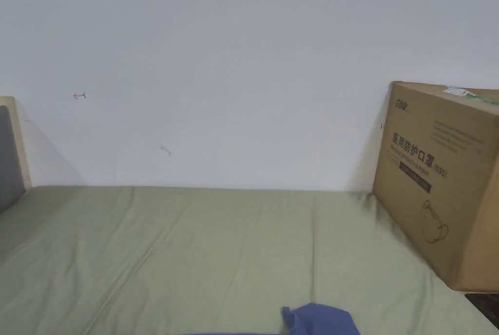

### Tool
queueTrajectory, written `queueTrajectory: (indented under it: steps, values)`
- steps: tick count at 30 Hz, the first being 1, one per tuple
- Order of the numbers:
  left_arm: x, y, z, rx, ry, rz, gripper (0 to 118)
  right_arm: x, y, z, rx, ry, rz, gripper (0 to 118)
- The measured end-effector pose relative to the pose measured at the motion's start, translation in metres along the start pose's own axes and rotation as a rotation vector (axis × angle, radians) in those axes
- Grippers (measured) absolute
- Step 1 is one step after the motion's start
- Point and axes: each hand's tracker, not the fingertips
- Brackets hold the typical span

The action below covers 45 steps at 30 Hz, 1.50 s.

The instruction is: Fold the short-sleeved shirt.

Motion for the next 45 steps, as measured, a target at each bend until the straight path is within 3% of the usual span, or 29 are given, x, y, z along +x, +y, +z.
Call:
queueTrajectory:
  steps: [4, 8, 11, 12, 13, 14, 15, 16, 18, 21, 24, 28, 30, 32, 33, 34, 35, 36, 38, 42, 45]
  values:
    - [0.004, -0.001, -0.041, -0.193, -0.031, -0.024, 2, 0.001, -0.002, -0.025, -0.067, -0.038, 0.035, 10]
    - [-0.005, -0.039, -0.115, -0.404, -0.004, 0.048, 2, 0.015, -0.013, -0.088, -0.191, -0.08, -0.04, 10]
    - [-0.017, -0.066, -0.147, -0.415, 0.019, 0.073, 4, 0.022, -0.024, -0.121, -0.232, -0.143, -0.064, 10]
    - [-0.018, -0.071, -0.149, -0.399, 0.022, 0.113, 13, 0.022, -0.026, -0.126, -0.232, -0.167, -0.074, 10]
    - [-0.018, -0.073, -0.149, -0.395, 0.025, 0.16, 34, 0.022, -0.028, -0.128, -0.226, -0.162, -0.091, 15]
    - [-0.019, -0.075, -0.146, -0.395, -0.004, 0.227, 70, 0.024, -0.028, -0.128, -0.219, -0.147, -0.134, 46]
    - [-0.019, -0.075, -0.145, -0.389, -0.034, 0.27, 97, 0.029, -0.032, -0.13, -0.23, -0.134, -0.175, 82]
    - [-0.018, -0.075, -0.142, -0.383, -0.053, 0.295, 110, 0.028, -0.033, -0.13, -0.247, -0.133, -0.195, 104]
    - [-0.014, -0.065, -0.129, -0.336, -0.063, 0.299, 110, 0.022, -0.029, -0.118, -0.22, -0.131, -0.184, 105]
    - [-0.006, -0.045, -0.107, -0.229, -0.033, 0.262, 110, -0.002, -0.015, -0.091, -0.12, -0.127, -0.055, 105]
    - [0.016, -0.016, -0.07, -0.004, -0.026, 0.18, 110, -0.031, 0.001, -0.051, 0.148, -0.074, 0.066, 105]
    - [0.048, -0.004, -0.032, 0.374, 0.04, -0.022, 110, -0.057, -0.002, -0.015, 0.593, 0.033, 0.174, 105]
    - [0.07, -0.001, -0.026, 0.491, 0.065, -0.08, 109, -0.07, -0.001, -0.012, 0.72, -0.01, 0.165, 105]
    - [0.083, 0.004, -0.024, 0.526, 0.032, -0.094, 102, -0.08, 0.007, -0.016, 0.729, -0.07, 0.142, 98]
    - [0.088, 0.007, -0.024, 0.509, 0.023, -0.088, 88, -0.082, 0.011, -0.017, 0.718, -0.051, 0.135, 81]
    - [0.091, 0.01, -0.028, 0.504, 0.027, -0.093, 59, -0.083, 0.015, -0.019, 0.713, -0.052, 0.127, 42]
    - [0.098, 0.014, -0.033, 0.481, 0.074, -0.123, 6, -0.085, 0.022, -0.024, 0.692, -0.087, 0.119, 0]
    - [0.102, 0.012, -0.033, 0.482, 0.118, -0.143, 0, -0.084, 0.023, -0.025, 0.694, -0.098, 0.113, 0]
    - [0.096, 0.014, -0.036, 0.448, -0.003, -0.082, 0, -0.08, 0.026, -0.025, 0.677, -0.076, 0.1, 0]
    - [0.092, 0.017, -0.039, 0.423, 0.032, -0.069, 0, -0.073, 0.029, -0.025, 0.66, -0.068, 0.061, 0]
    - [0.074, 0.048, -0.068, 0.207, -0.028, -0.061, 0, -0.071, 0.032, -0.028, 0.633, -0.066, 0.05, 0]
